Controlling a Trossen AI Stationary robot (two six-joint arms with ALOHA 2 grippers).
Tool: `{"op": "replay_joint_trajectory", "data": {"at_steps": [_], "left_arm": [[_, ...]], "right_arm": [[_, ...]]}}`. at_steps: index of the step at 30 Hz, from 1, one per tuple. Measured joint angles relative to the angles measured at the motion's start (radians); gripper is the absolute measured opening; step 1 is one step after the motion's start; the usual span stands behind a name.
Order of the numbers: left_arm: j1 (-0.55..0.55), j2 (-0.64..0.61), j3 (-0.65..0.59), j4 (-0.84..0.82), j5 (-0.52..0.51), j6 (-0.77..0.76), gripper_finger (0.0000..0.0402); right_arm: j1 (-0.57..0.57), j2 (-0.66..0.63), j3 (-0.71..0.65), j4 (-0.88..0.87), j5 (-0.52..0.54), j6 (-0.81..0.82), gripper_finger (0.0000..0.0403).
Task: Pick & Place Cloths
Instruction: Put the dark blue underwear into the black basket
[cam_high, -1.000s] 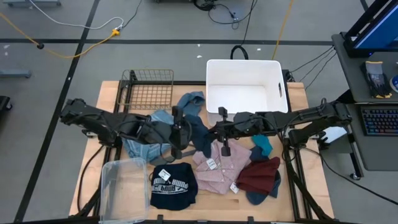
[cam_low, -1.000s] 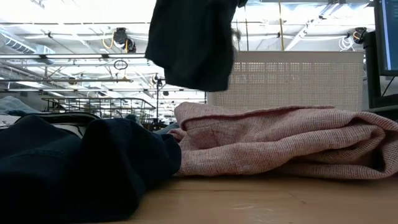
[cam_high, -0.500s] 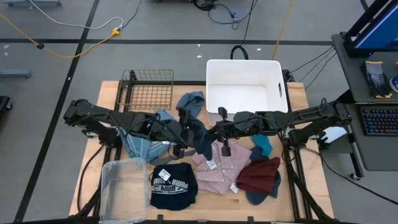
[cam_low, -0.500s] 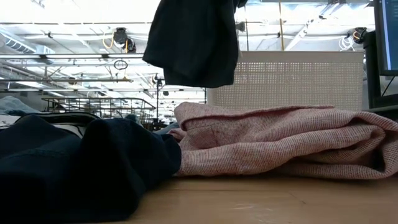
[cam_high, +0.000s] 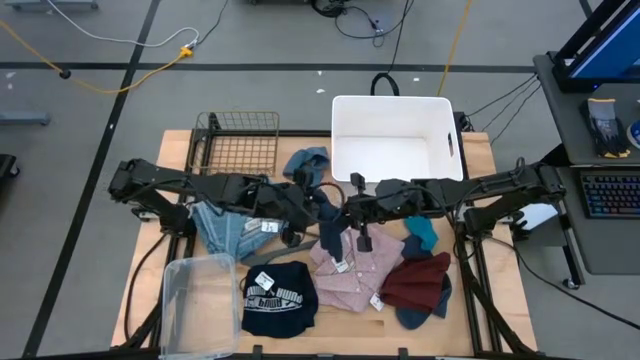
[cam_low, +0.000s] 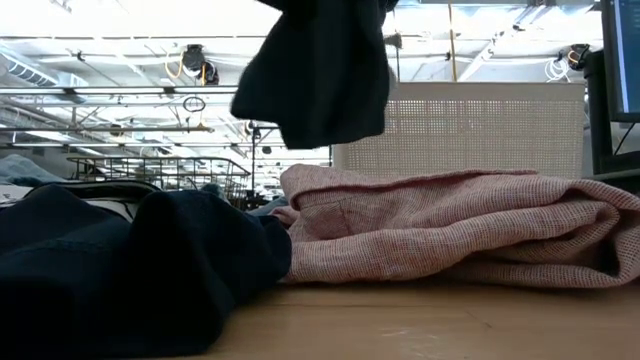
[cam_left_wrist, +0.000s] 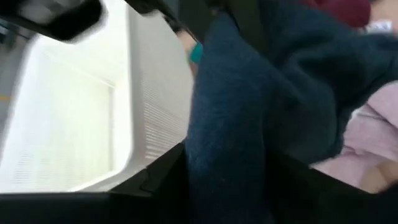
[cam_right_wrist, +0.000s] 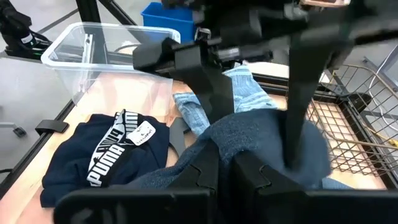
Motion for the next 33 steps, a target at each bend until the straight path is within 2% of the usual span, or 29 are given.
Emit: {"op": "replay_joint_trajectory", "data": {"at_steps": [2,7,8,12,18,27,33], "left_arm": [[0.004,0.006,-0.001,-0.013,0.028,-0.001,0.0154],[0.008,0.012,-0.001,-0.031,0.068,-0.026,0.0036],[0.009,0.012,-0.001,-0.032,0.071,-0.033,0.0022],[0.011,0.011,-0.001,-0.049,0.074,-0.066,0.0026],[0.004,0.004,-0.001,-0.145,0.017,-0.083,0.0015],[-0.017,-0.061,-0.002,-0.335,-0.194,-0.141,0.0015],[-0.026,-0.154,-0.002,-0.416,-0.442,-0.182,0.0015]], "right_arm": [[0.0,0.001,0.0,-0.001,0.0,0.0,0.0005],[0.0,0.001,0.0,-0.005,0.0,0.0,0.0005],[0.0,0.001,0.0,-0.005,0.0,0.0,0.0005],[0.0,0.001,0.0,-0.004,0.001,0.034,0.0015],[0.0,0.0,0.0,-0.018,0.003,0.119,0.0071],[0.014,-0.002,0.001,-0.138,-0.002,0.228,0.016],[0.014,-0.002,0.001,-0.221,-0.001,0.285,0.0192]]}}
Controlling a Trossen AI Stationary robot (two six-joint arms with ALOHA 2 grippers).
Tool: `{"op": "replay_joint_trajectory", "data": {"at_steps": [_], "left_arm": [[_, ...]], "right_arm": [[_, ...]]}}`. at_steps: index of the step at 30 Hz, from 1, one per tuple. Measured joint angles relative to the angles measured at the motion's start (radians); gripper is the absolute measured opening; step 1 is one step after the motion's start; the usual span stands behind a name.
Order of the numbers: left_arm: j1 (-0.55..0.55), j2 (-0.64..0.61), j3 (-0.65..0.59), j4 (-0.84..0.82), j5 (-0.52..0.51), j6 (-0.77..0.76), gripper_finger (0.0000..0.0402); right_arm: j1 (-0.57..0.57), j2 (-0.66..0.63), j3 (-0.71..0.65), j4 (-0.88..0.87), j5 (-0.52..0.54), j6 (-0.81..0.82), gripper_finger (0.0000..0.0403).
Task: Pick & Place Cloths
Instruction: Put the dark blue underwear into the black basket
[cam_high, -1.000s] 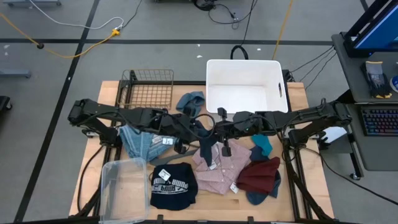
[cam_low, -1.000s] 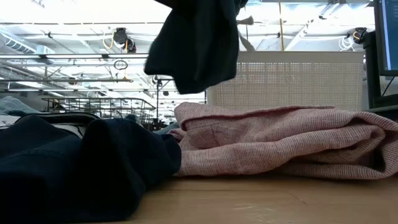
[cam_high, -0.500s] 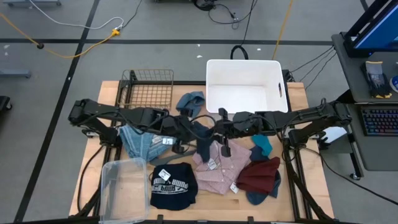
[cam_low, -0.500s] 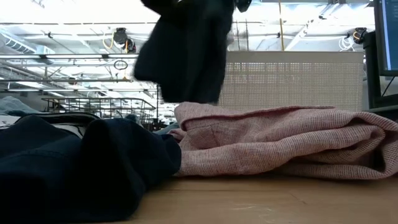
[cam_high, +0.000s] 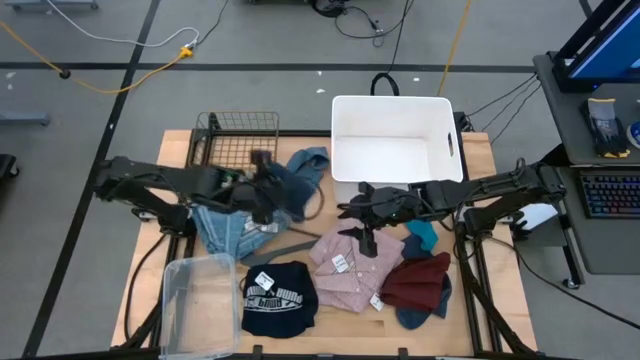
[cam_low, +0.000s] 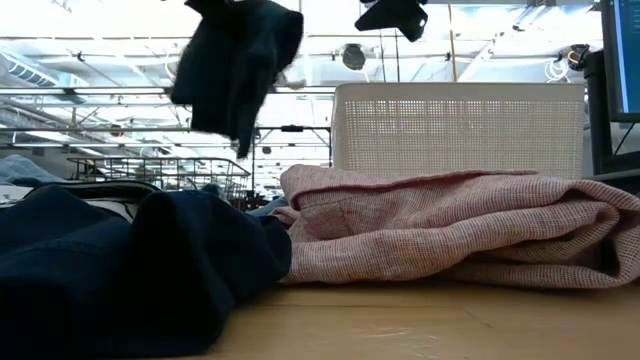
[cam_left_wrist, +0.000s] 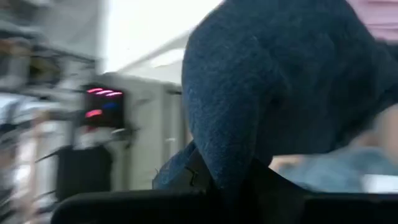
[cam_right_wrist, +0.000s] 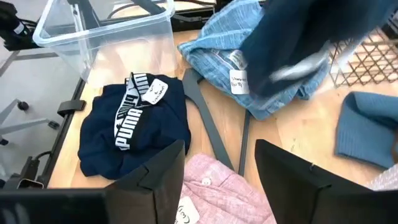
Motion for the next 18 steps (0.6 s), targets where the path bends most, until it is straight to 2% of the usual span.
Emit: {"op": "replay_joint_trajectory", "data": {"at_steps": [3,9,14,18], "left_arm": [[-0.003,-0.056,0.001,-0.027,-0.148,-0.001,0.0015],[0.034,-0.132,0.001,-0.046,-0.529,0.056,0.0016],[0.133,-0.174,0.0,-0.08,-0.636,0.06,0.0015],[0.231,-0.185,0.001,-0.089,-0.751,-0.001,0.0015]], "right_arm": [[0.0,0.0,0.0,-0.013,0.0,0.006,0.0193],[0.0,0.0,0.0,-0.002,0.003,0.006,0.0184],[0.0,0.0,0.0,0.005,0.004,0.006,0.0181],[0.0,0.0,0.0,0.007,0.005,0.006,0.018]]}}
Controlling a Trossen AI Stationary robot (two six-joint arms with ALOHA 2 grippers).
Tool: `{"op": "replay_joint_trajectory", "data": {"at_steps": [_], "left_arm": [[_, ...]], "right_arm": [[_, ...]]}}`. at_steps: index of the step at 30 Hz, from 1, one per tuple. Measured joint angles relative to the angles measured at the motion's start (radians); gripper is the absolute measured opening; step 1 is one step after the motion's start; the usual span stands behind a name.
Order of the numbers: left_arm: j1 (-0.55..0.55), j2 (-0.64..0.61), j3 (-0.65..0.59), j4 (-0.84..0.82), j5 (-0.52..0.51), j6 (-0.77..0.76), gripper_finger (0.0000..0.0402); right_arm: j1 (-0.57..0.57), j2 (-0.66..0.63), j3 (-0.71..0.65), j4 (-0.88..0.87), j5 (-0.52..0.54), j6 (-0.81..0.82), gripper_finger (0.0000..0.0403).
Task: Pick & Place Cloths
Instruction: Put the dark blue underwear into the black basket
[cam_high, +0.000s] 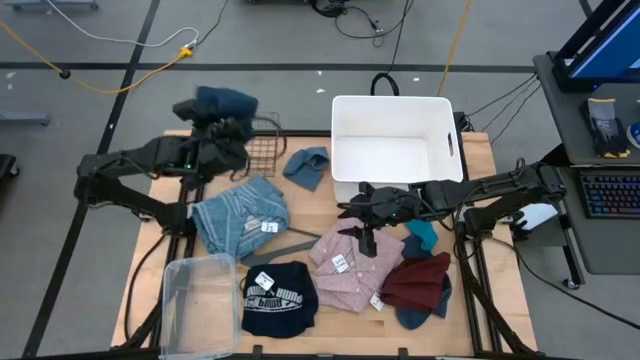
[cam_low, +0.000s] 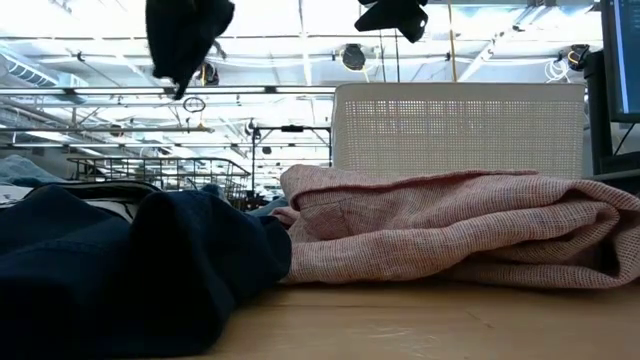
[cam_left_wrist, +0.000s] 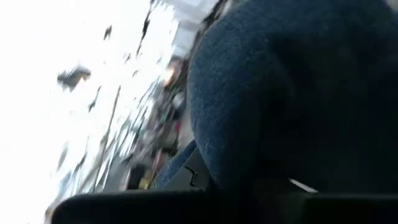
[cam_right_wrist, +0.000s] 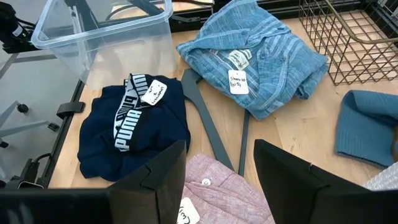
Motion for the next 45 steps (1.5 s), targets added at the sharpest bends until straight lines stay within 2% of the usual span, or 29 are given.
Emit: {"op": "replay_joint_trajectory", "data": {"at_steps": [3,11,17,21,25,30,38,45], "left_arm": [[0.062,0.0,0.0,-0.001,-0.013,-0.071,0.0015],[0.228,0.001,-0.022,0.002,0.145,-0.199,0.0015],[0.351,0.015,-0.059,0.001,0.331,-0.382,0.0015],[0.428,0.06,-0.076,-0.004,0.444,-0.438,0.0015],[0.513,0.121,-0.076,-0.032,0.618,-0.513,0.0015],[0.61,0.194,-0.076,-0.085,0.787,-0.617,0.0015],[0.731,0.23,-0.075,-0.116,1.059,-0.706,0.0015],[0.807,0.231,-0.075,-0.163,1.081,-0.776,0.0017]], "right_arm": [[0.0,0.0,0.0,0.004,0.0,0.0,0.018],[0.0,0.0,0.0,0.005,0.0,0.0,0.018],[0.0,0.0,0.0,0.005,-0.004,0.0,0.018],[0.0,0.0,0.0,0.005,-0.005,0.0,0.018],[0.0,0.0,0.0,0.005,-0.007,0.0,0.018],[0.0,0.0,0.0,0.005,-0.007,0.025,0.018],[0.0,0.001,0.0,0.004,-0.007,0.041,0.018],[0.0,0.001,0.0,0.004,-0.008,0.048,0.018]]}}
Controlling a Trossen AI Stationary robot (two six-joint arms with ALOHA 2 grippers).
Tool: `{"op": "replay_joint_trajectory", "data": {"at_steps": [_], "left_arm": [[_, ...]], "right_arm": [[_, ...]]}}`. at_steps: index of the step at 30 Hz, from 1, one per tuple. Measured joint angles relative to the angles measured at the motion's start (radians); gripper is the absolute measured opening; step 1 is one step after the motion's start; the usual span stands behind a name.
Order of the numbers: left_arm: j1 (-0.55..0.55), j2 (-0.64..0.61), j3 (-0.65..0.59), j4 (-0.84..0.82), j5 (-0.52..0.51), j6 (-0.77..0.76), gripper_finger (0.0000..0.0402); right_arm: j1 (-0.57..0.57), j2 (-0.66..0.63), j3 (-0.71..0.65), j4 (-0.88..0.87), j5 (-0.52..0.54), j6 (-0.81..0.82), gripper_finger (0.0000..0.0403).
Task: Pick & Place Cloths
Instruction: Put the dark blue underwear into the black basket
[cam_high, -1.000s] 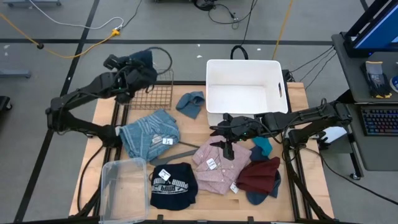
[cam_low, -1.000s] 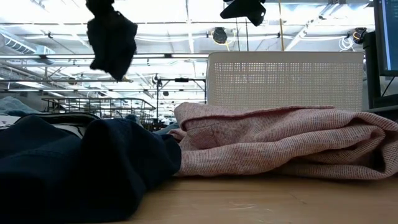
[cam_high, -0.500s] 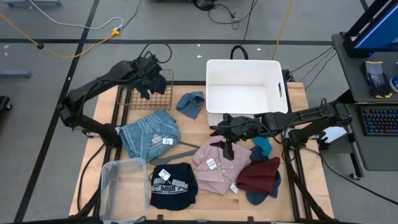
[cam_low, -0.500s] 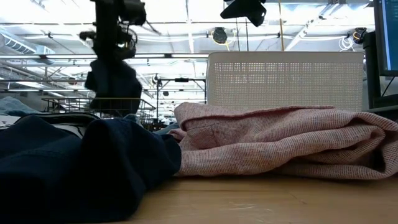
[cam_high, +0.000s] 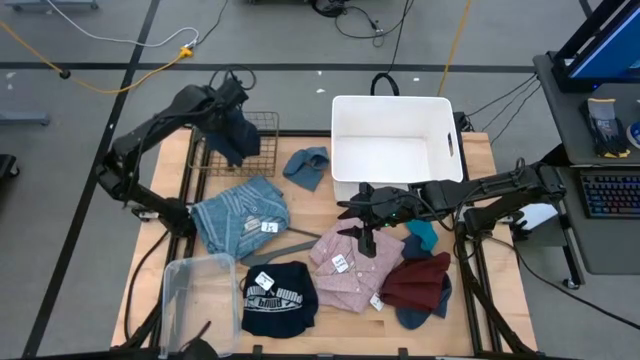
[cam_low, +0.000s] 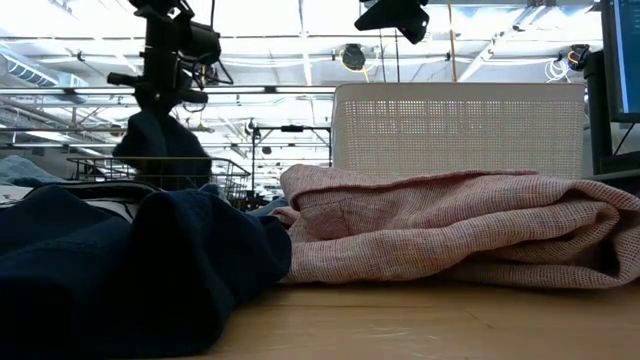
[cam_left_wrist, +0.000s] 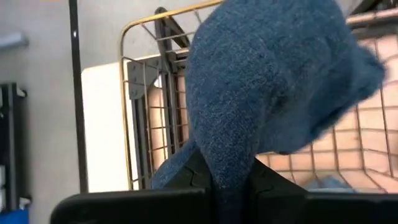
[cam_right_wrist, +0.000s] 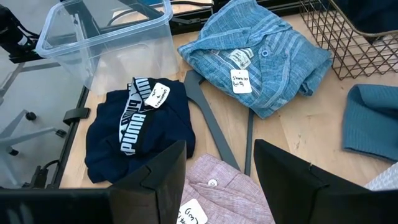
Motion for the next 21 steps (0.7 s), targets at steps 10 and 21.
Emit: {"op": "replay_joint_trajectory", "data": {"at_steps": [10,21], "left_arm": [[0.051,0.0,0.0,0.162,0.232,-0.033,0.0015],[0.041,0.0,-0.002,0.16,0.251,-0.025,0.0015]], "right_arm": [[0.0,0.0,0.0,0.0,0.0,0.001,0.018],[0.0,0.0,0.0,0.0,0.0,0.0,0.018]]}}
